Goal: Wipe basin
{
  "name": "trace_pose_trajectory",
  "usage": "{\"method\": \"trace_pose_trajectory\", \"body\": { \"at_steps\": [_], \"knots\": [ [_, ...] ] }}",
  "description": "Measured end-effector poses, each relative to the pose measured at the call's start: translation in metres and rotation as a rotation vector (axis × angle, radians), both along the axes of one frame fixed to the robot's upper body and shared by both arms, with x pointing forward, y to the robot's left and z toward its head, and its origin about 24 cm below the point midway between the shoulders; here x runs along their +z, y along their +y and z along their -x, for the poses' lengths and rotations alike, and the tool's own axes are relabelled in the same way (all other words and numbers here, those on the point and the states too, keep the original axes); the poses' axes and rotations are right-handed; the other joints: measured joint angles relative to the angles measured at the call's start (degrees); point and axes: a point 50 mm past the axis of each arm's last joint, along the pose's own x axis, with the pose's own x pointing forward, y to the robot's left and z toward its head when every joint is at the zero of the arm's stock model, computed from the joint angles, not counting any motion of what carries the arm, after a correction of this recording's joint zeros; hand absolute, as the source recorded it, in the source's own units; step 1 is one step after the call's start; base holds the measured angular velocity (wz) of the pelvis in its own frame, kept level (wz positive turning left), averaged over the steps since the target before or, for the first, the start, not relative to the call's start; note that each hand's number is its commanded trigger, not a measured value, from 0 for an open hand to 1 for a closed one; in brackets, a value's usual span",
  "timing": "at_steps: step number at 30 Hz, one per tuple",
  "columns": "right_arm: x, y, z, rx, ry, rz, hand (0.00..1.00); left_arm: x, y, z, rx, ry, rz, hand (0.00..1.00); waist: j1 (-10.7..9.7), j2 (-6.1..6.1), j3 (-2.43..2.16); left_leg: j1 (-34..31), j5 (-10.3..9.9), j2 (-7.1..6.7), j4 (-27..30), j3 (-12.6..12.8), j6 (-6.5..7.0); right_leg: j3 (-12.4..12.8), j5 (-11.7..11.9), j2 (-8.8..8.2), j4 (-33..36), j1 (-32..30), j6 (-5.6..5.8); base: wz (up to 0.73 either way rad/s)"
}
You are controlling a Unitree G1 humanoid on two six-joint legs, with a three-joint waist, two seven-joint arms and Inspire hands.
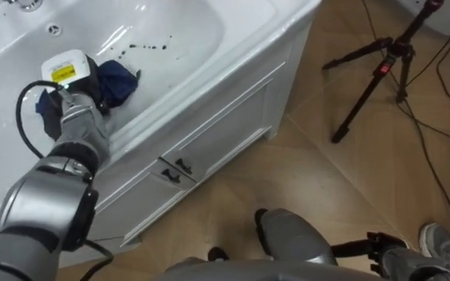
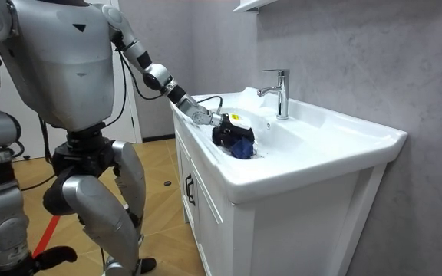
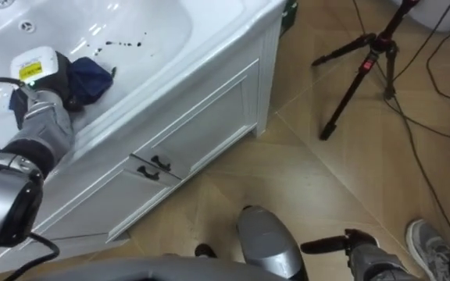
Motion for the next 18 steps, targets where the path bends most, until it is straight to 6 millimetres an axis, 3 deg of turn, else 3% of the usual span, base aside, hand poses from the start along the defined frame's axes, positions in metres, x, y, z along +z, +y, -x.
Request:
{"method": "trace_pose_trajectory", "body": {
  "at_steps": [3, 4, 5, 10, 18],
  "knots": [
    [0.0, -0.001, 0.0, -0.002, 0.003, -0.004, 0.0, 0.001, -0.009, -0.004, -0.022, 0.017, -0.04, 1.0, -0.85, 0.72, 0.13, 0.0, 0.07, 0.05, -0.57, -0.01, -0.09, -0.22, -0.08, -0.08, -0.27, 0.0, -0.08, 0.05],
    [0.001, -0.001, -0.002, 0.0, -0.001, -0.004, 0.0, 0.001, -0.013, -0.005, -0.027, 0.022, -0.044, 1.0, -0.96, 1.38, -0.06, 0.04, 0.07, 0.07, -0.63, -0.01, -0.08, -0.23, -0.1, -0.06, -0.49, 0.11, -0.08, 0.05],
    [0.001, -0.001, -0.005, -0.007, -0.009, -0.005, 0.0, -0.001, -0.018, -0.005, -0.03, 0.029, -0.034, 1.0, -1.53, 1.38, 0.35, 0.08, 0.08, 0.13, -0.65, -0.2, -0.07, -0.51, -0.05, -0.1, -1.06, 0.52, -0.03, 0.07],
    [0.004, -0.001, -0.015, -0.013, -0.032, -0.007, 0.0, 0.001, -0.029, -0.01, 0.003, 0.019, 0.067, 1.0, -1.75, 2.21, 0.3, 0.45, 0.17, 0.05, -0.93, 0.2, 0.09, -0.22, -0.19, -0.15, -1.77, 0.93, 0.27, 0.01],
    [0.004, -0.003, -0.015, 0.002, -0.05, 0.018, 0.0, 0.003, -0.033, -0.014, 0.103, -0.055, 0.305, 1.0, -1.77, 2.25, 0.33, 0.95, 0.69, -0.49, -1.7, 0.25, 0.43, -0.67, -0.38, -0.87, -1.9, 0.83, 0.53, 0.03]
  ]
}}
